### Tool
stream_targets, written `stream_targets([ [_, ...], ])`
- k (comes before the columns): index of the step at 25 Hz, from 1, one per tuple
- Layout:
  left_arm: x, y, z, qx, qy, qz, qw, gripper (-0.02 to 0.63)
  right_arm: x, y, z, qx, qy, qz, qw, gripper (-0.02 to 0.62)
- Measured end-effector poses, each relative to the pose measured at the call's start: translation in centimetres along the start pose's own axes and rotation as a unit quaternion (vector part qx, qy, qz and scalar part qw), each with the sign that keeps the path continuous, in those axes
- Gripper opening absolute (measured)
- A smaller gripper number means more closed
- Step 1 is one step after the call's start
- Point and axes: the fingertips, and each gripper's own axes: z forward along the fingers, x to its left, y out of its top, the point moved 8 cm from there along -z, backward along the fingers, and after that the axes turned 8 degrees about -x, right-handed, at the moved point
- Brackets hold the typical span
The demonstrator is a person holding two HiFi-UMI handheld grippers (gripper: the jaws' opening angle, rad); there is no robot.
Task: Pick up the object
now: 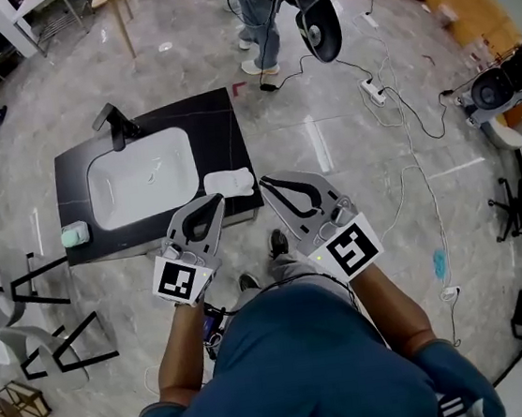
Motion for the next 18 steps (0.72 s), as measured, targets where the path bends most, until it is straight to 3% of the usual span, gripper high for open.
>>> stream_targets([
  [9,2.6,-6.1,2.6,0.017,0.049,-0.084,0.9951,0.003,-3.9,-3.7,3.8,0.024,0.036,0.02,0.999,0.015],
  [18,4.9,-13.4,2.8,0.04,0.104,-0.215,0.9702,0.003,-5.9,-6.8,6.8,0.046,0.066,0.037,0.996,0.015],
])
